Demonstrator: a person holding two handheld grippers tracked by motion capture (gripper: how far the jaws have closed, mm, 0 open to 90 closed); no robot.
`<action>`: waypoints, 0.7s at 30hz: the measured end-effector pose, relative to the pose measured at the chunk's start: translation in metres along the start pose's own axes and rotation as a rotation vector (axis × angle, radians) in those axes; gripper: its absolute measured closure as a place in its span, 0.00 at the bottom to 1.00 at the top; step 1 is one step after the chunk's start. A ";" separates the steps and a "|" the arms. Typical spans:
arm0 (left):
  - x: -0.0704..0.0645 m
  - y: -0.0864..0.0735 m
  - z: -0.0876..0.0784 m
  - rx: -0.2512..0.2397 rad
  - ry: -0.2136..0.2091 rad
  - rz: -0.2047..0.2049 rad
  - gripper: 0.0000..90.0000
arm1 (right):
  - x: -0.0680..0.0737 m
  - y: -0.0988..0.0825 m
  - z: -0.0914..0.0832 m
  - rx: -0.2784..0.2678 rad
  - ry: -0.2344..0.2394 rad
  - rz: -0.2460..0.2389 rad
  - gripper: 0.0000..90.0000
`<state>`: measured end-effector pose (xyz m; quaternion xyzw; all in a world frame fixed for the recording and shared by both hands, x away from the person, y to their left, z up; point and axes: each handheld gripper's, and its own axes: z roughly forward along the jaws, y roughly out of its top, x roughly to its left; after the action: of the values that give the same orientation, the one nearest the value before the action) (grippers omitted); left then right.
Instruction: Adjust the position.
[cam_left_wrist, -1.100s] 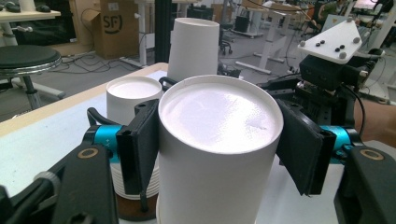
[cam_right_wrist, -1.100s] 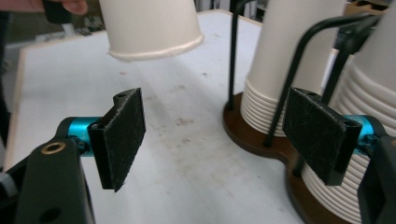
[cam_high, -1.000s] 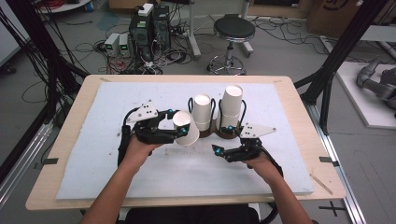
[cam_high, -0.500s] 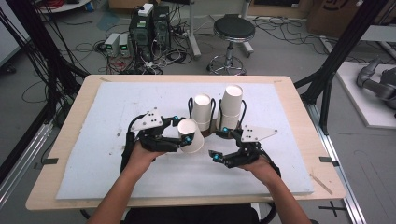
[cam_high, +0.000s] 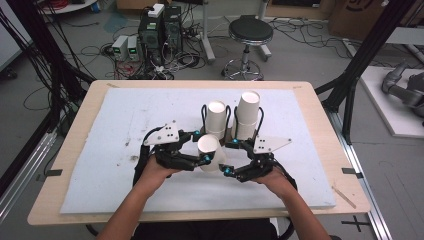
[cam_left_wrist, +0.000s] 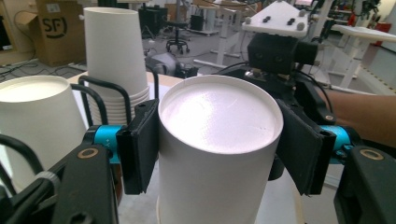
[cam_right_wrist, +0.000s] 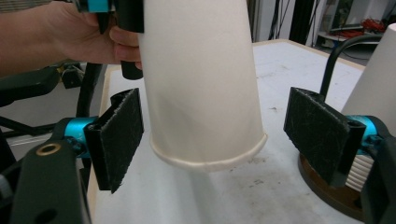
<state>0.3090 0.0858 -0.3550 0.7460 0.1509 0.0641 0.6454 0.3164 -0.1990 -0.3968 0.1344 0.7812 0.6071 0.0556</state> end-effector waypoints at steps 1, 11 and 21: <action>-0.001 0.000 0.001 -0.001 -0.006 -0.001 0.39 | 0.000 0.000 0.001 0.000 0.011 0.001 0.23; -0.003 0.000 0.007 -0.013 -0.046 -0.004 0.39 | 0.001 -0.001 0.010 -0.008 0.055 -0.005 0.23; -0.002 0.000 0.010 -0.030 -0.074 -0.012 0.39 | -0.001 0.000 0.009 -0.015 0.094 -0.048 0.31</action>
<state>0.3101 0.0754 -0.3562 0.7371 0.1303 0.0351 0.6622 0.3194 -0.1911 -0.3989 0.0867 0.7815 0.6169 0.0345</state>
